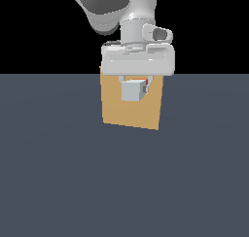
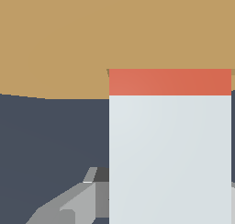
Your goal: Insert the peg into the horizontal hole in a box.
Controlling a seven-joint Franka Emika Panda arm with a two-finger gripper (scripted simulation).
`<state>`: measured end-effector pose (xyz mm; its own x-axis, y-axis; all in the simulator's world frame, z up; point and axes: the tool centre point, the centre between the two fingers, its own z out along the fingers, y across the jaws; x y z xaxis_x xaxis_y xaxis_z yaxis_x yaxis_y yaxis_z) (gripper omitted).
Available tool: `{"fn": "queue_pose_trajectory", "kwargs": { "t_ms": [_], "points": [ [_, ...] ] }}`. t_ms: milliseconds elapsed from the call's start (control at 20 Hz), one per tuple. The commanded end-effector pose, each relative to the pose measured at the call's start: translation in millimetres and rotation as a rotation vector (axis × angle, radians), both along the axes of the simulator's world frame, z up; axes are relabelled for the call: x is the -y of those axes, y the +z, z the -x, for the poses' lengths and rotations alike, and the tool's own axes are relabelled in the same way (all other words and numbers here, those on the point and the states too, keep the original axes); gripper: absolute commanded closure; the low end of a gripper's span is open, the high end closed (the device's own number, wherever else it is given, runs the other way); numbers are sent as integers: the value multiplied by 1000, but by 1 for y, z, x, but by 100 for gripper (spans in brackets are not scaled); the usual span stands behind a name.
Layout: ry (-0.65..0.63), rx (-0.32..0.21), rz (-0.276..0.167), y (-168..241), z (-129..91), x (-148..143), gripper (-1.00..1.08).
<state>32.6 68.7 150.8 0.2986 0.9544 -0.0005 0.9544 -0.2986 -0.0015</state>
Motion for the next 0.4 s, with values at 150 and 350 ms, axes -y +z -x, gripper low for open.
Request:
{"fn": "queue_pose_trajectory", "kwargs": {
  "t_ms": [150,350],
  "points": [
    [-2,6,0,3,-6,-11,108],
    [-2,6,0,3,-6,-8,108]
  ]
}}
